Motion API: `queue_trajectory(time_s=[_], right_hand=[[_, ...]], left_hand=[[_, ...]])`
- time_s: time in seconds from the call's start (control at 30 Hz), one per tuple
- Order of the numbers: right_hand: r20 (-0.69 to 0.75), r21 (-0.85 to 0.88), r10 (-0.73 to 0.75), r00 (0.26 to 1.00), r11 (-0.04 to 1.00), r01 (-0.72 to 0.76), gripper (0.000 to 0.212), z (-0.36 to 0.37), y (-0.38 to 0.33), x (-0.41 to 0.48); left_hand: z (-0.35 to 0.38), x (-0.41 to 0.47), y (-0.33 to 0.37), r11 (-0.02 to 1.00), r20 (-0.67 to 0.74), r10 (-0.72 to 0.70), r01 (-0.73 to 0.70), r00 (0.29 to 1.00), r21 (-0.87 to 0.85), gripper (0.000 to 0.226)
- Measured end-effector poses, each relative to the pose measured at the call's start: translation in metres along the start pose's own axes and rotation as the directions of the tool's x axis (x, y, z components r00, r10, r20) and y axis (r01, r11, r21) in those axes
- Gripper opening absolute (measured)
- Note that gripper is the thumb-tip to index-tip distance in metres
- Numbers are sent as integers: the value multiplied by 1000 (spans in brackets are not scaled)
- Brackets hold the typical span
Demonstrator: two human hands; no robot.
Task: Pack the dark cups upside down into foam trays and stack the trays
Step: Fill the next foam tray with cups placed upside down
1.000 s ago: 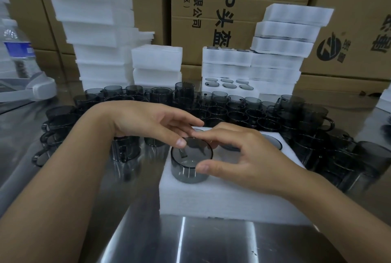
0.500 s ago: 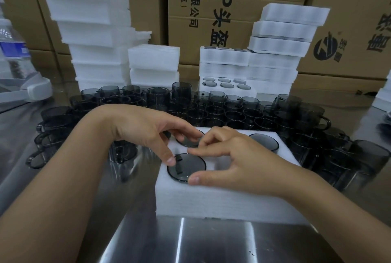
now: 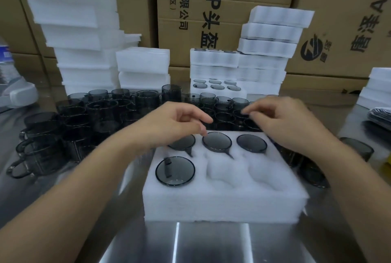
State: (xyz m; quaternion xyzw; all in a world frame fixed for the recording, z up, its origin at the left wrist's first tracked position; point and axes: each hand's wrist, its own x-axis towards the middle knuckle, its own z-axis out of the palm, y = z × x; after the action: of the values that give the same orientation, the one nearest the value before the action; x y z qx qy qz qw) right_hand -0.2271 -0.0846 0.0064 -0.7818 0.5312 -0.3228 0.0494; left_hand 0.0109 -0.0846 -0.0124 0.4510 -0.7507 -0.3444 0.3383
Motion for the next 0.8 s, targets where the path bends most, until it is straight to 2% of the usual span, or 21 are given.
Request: queue_trajectory(time_s=[0.07,0.1,0.17,0.33,0.43,0.5,0.8], right_hand=[[-52,-297,89,995,950,-100,24,-11,18,4],[-43,-387,140,989,910,-146,22,-16,26,4],[24,-458,249,968,864,-211,21,-22,35,4],[171,-537,380,909,810,-237,13,-22,37,1],[215,-584,416,884,780,-225,18,-16,36,0],[219,-601,414,883,770,-212,22,-11,36,0],[106,-550,343,933,802,-233,14,-9,31,-1]], left_hand=[[14,1,0,999,-4,45,-45,999,0,17],[19,1,-1,998,1,58,-58,998,4,17],[25,2,-3,998,12,58,-59,998,32,17],[24,3,-6,999,25,40,-40,999,15,19],[24,3,-6,999,34,31,-31,999,22,19],[24,3,-5,999,36,29,-29,999,12,18],[24,1,-3,1000,48,10,-9,999,-19,18]])
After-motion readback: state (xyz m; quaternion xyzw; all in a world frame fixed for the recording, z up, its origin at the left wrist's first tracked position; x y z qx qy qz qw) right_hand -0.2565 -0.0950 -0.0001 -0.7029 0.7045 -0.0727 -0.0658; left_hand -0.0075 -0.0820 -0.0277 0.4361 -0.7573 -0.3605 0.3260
